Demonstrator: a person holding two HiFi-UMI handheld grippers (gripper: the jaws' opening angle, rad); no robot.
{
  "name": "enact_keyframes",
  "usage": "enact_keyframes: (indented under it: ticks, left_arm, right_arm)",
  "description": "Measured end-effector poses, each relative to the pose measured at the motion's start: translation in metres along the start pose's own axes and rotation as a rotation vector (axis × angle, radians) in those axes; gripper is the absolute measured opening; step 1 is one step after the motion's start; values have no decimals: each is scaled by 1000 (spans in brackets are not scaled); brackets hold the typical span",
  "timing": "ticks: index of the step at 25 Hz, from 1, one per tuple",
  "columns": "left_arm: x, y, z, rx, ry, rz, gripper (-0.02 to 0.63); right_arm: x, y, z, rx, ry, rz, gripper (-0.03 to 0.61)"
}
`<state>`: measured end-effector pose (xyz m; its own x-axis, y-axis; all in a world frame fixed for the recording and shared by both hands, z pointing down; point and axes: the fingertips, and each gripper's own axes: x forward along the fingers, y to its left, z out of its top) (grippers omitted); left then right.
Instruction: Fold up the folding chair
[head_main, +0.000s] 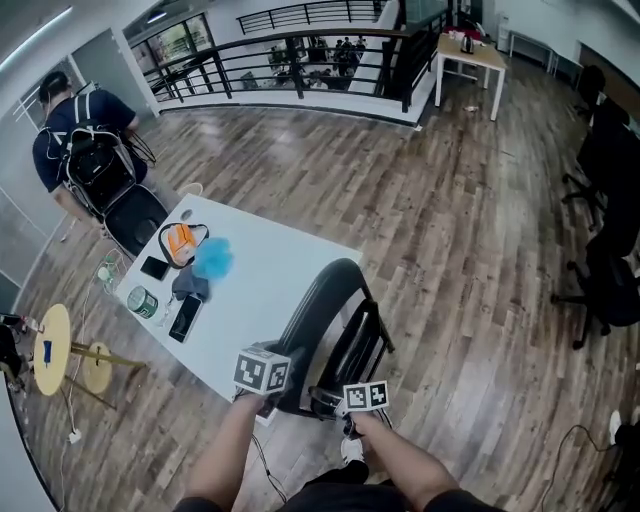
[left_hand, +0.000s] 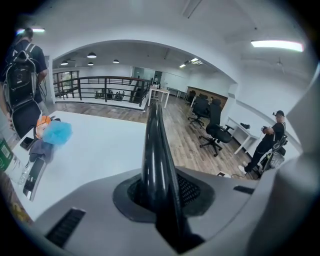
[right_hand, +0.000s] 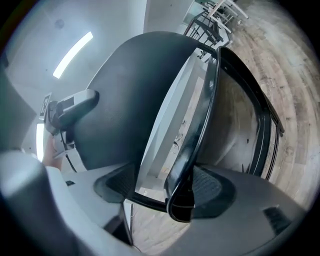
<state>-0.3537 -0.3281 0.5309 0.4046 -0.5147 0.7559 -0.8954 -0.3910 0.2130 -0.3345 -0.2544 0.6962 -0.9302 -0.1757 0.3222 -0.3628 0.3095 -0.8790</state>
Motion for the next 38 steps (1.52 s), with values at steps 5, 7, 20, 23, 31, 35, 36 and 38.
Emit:
enact_keyframes:
  ticks: [5, 7, 20, 23, 31, 35, 36, 38]
  left_arm:
    - [1, 28, -3, 1, -4, 5, 81]
    - [-1, 33, -2, 3, -7, 9, 87]
    - [-75, 42, 7, 221, -249, 326, 221]
    - [-115, 11, 10, 229, -397, 382, 221]
    - [-107, -188, -11, 190, -551, 33, 6]
    - [-97, -280, -34, 140, -555, -118, 5]
    - [-98, -301, -40, 135, -562, -147, 5]
    - [-101, -338, -53, 123, -584, -186, 5]
  right_arm:
    - [35, -3, 4, 17, 8, -53, 357]
    - [40, -5, 6, 17, 11, -81, 357]
    - [-58, -3, 11, -150, -126, -237, 357]
    - [-122, 19, 14, -230, -238, -273, 357]
    - [-323, 108, -5, -496, -585, -439, 37]
    - [-414, 134, -43, -730, -661, -723, 14]
    - [-436, 138, -54, -773, -681, -800, 14]
    - [-477, 145, -76, -816, -724, -902, 14]
